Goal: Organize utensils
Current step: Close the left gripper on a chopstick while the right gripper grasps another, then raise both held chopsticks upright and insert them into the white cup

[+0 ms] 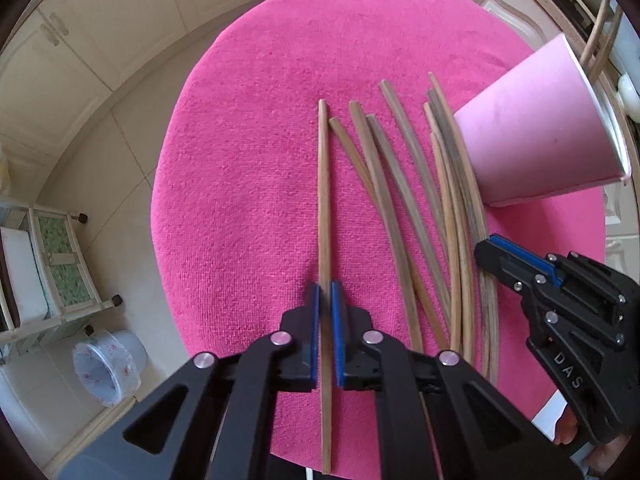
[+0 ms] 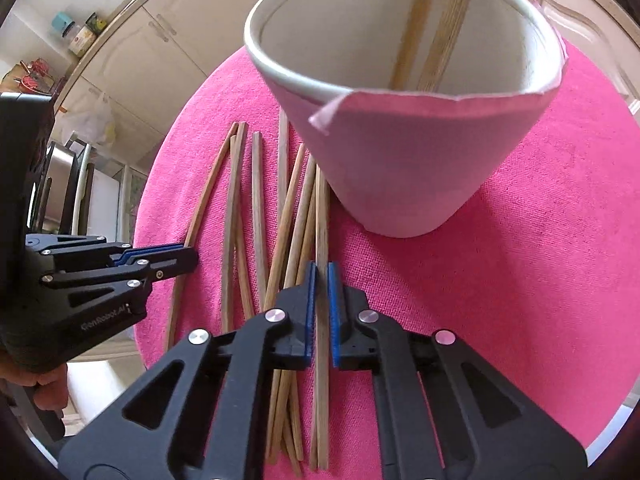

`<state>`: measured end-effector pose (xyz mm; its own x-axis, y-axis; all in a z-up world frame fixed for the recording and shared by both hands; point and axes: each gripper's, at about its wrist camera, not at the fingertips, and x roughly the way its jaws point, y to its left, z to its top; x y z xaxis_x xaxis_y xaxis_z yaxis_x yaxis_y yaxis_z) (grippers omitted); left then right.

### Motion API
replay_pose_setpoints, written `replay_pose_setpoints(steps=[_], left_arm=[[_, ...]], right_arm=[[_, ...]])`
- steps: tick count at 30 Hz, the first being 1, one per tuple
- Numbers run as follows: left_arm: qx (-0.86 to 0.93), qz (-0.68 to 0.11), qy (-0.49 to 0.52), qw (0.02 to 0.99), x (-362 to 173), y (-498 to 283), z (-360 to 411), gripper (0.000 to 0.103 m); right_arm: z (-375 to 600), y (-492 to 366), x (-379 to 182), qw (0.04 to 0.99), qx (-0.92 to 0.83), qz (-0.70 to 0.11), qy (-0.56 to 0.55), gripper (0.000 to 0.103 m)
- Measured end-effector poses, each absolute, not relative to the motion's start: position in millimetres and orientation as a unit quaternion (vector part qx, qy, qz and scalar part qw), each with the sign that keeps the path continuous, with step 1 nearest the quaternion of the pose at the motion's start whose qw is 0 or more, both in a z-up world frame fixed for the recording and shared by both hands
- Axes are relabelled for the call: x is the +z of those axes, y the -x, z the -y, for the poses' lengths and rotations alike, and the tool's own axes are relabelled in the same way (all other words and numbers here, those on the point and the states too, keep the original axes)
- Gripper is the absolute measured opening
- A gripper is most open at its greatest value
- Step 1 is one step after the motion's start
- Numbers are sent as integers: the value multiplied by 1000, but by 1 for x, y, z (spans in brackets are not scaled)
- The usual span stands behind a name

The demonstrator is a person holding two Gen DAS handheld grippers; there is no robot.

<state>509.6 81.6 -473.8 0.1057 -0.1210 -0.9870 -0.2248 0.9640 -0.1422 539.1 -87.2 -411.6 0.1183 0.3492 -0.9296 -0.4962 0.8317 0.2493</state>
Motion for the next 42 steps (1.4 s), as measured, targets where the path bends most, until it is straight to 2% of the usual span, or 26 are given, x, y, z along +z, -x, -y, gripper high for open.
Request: replay_pose_setpoints(steps=[8,19,33,42], left_arm=[[30,-647,149,747,-465,-496,-90,6],[6,-558,187,808,-401,-485,-96,6],[-95,-389,178,899,-291,-507,-64,6],[-114,-302,181,929,-261,-556,-35,6]], right_arm=[[89,-530,-399,751,293,-589,52,6],[92,-516,-356,770,324,-549,18,6],[141,-524,-252,849,324,-403,-113,6],[186,-562,-245,892,246,-322,-201,6]])
